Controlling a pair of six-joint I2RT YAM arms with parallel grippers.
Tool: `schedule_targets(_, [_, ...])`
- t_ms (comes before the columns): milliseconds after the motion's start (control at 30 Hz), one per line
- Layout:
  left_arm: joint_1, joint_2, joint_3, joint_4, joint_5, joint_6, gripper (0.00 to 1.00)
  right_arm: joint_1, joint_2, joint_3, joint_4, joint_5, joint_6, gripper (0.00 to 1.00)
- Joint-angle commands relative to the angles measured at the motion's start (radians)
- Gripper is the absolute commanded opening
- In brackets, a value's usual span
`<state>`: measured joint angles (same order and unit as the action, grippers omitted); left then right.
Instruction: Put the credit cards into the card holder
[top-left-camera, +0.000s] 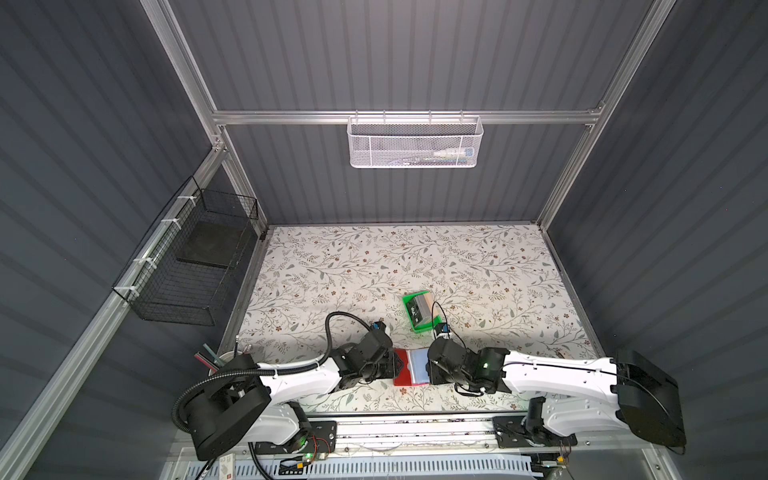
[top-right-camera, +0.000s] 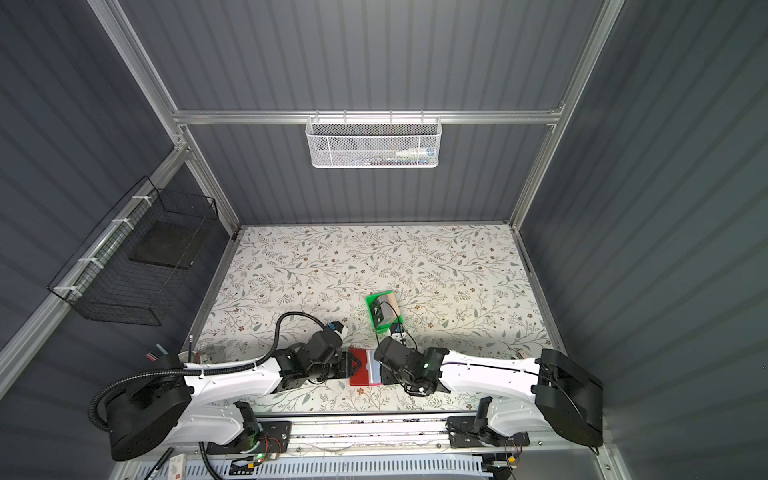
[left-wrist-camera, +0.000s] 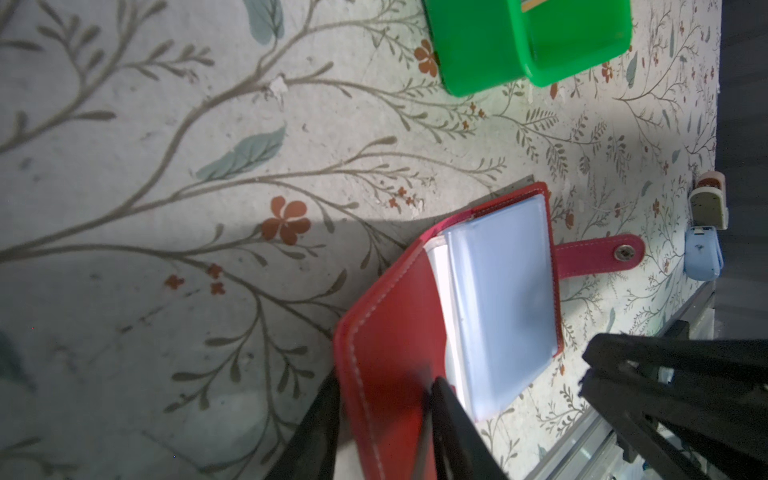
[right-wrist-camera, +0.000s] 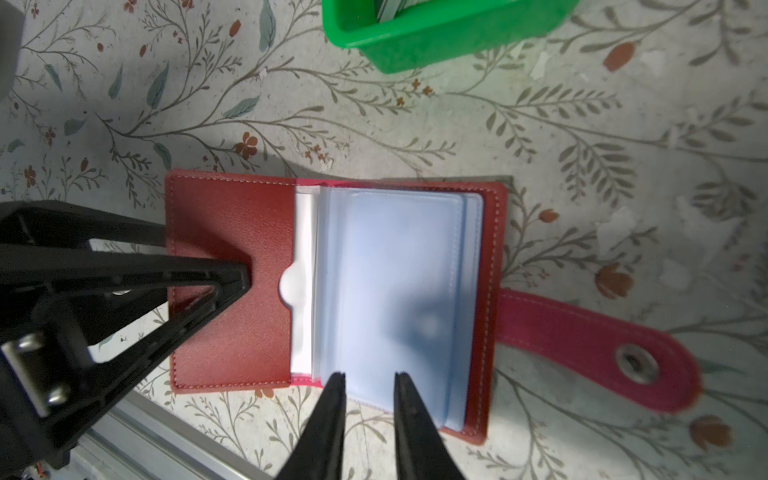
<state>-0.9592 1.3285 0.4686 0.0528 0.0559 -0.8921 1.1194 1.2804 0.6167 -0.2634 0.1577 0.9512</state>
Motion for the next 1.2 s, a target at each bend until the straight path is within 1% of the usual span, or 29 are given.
schedule_targets(0, [0.045, 0.003, 0.038, -0.014, 0.041, 0.039, 0.38, -0.03, 0.015, 0.022, 0.033, -0.031, 0.008, 0.25])
schedule_targets(133, [0.077, -0.035, 0.041, -0.047, 0.05, 0.068, 0.38, -0.056, 0.032, 0.034, 0.031, -0.045, -0.018, 0.25])
schedule_targets(333, [0.079, -0.055, 0.009, -0.016, 0.032, 0.061, 0.39, -0.07, 0.047, 0.039, 0.028, -0.045, -0.063, 0.25])
schedule_targets(500, [0.08, -0.063, -0.004, 0.007, 0.029, 0.063, 0.4, -0.07, 0.055, 0.004, 0.09, -0.047, -0.077, 0.24])
schedule_targets(633, [0.079, -0.066, -0.008, 0.014, 0.027, 0.058, 0.4, -0.069, 0.053, -0.011, 0.137, -0.083, -0.116, 0.27])
schedule_targets(700, [0.079, -0.068, -0.01, 0.013, 0.027, 0.058, 0.4, -0.067, 0.055, -0.004, 0.131, -0.077, -0.119, 0.28])
schedule_targets(800, [0.08, -0.067, -0.016, 0.0, 0.016, 0.056, 0.4, -0.067, 0.059, 0.002, 0.141, -0.073, -0.111, 0.26])
schedule_targets(933, [0.079, -0.061, -0.02, -0.004, 0.016, 0.048, 0.4, -0.067, 0.082, 0.004, 0.164, -0.088, -0.077, 0.29])
schedule_targets(1033, [0.08, -0.053, -0.015, -0.003, 0.02, 0.047, 0.4, -0.067, 0.102, 0.004, 0.185, -0.109, -0.065, 0.29])
schedule_targets(1167, [0.084, -0.043, -0.006, -0.008, 0.021, 0.054, 0.39, -0.075, 0.128, 0.013, 0.184, -0.103, -0.054, 0.29])
